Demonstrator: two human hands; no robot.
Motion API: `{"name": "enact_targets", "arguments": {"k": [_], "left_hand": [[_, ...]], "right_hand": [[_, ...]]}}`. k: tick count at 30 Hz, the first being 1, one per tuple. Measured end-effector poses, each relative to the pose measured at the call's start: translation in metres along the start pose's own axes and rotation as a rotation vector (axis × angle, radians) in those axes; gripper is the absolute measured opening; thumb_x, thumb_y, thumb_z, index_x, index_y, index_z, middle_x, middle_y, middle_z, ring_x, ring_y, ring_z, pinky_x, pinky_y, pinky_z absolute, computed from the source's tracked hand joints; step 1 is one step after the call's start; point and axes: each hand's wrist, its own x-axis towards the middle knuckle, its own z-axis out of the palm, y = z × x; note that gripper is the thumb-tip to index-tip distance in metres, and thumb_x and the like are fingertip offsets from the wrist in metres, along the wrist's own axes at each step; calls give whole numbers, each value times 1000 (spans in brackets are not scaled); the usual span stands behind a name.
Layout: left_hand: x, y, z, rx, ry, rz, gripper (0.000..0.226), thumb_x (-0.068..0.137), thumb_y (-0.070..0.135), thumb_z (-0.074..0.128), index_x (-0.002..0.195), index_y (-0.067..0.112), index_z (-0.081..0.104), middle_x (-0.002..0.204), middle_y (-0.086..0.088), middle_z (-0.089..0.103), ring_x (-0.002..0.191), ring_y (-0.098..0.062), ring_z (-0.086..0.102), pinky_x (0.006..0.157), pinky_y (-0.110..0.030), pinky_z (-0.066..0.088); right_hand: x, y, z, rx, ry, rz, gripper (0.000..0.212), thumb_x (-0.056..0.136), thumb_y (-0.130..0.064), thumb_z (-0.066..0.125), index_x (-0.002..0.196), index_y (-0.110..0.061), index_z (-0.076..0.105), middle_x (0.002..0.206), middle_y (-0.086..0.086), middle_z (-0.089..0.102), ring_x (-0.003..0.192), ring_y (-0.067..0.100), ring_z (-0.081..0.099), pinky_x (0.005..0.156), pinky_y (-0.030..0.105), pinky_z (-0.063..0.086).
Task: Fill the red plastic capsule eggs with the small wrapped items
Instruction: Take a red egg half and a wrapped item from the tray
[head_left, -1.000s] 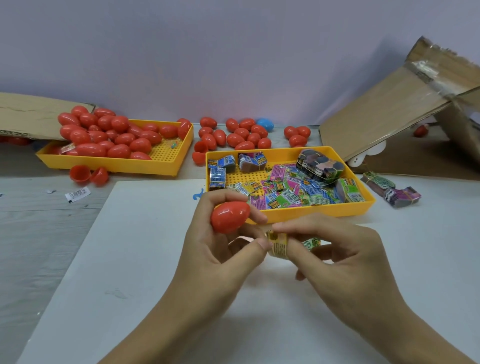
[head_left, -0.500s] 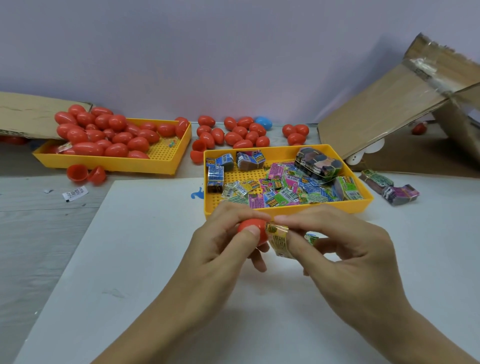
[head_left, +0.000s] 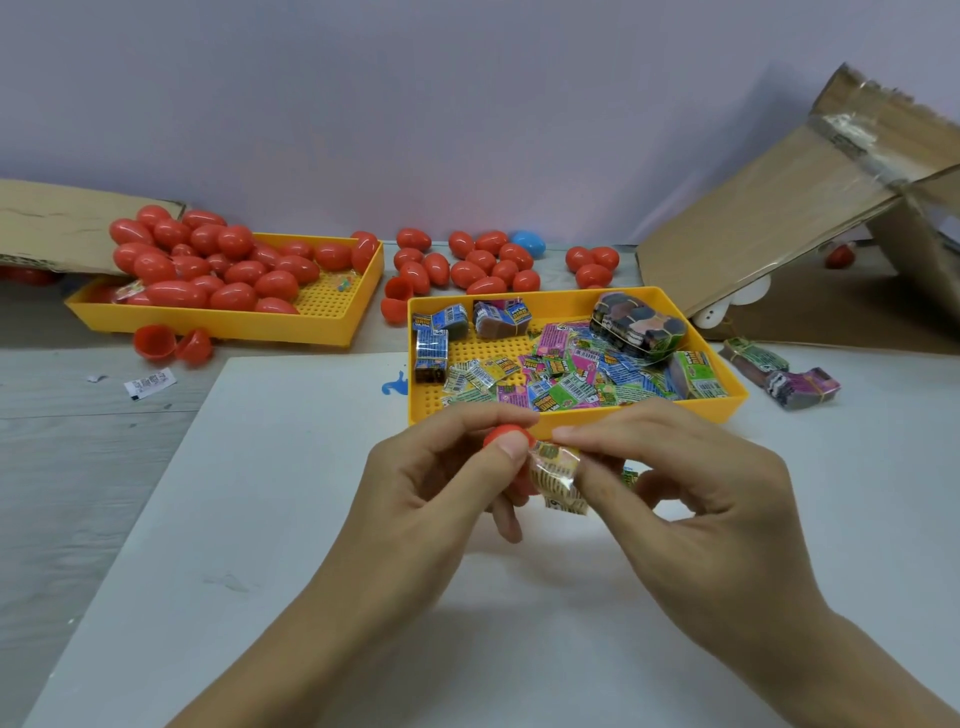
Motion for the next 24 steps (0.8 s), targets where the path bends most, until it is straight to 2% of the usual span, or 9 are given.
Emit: {"name": "enact_targets", "arguments": {"k": [5,10,14,20,24], "left_hand": [[0,3,0,-58,7,-30,30,80,36,67,102,18,78,75,-7,68,67,-22,64,55,-28,53],[-1,4,1,-82,12,-60,34,79,39,66,102,17,78,74,-8,68,64,-22,64,55,-28,54],[0,3,2,-62,26,-71,23,85,28,66,100,17,79,78,-10,69,65,-23,65,56,-30,56],[-3,2,3,-2,-7,-57,22,84,29,65,101,21,79,73,-7,68,63,-20,65,55,-28,55],[-3,1,2,38,-25,-50,25,83,36,70,103,24,79,71,-6,68,61,-22,66,56,-29,55]], "right_hand": [[2,-1,-6,-71,-28,-14,10,87,-16,68,93,-19,75,83,-6,66,72,14,62,45,28,44],[1,-3,-6,-68,-78,-3,12,85,-21,63,89,-17,74,80,-10,62,72,14,59,42,32,42],[0,-3,-7,-56,-58,5,13,83,-10,68,89,-21,74,79,-11,62,70,14,58,44,30,42],[-1,0,-5,-114,-45,-27,16,81,-5,69,89,-18,76,77,-7,63,65,15,57,43,32,40],[-2,0,-6,-132,-36,-39,13,82,-9,69,89,-18,76,77,-7,63,64,14,56,45,31,40]]}}
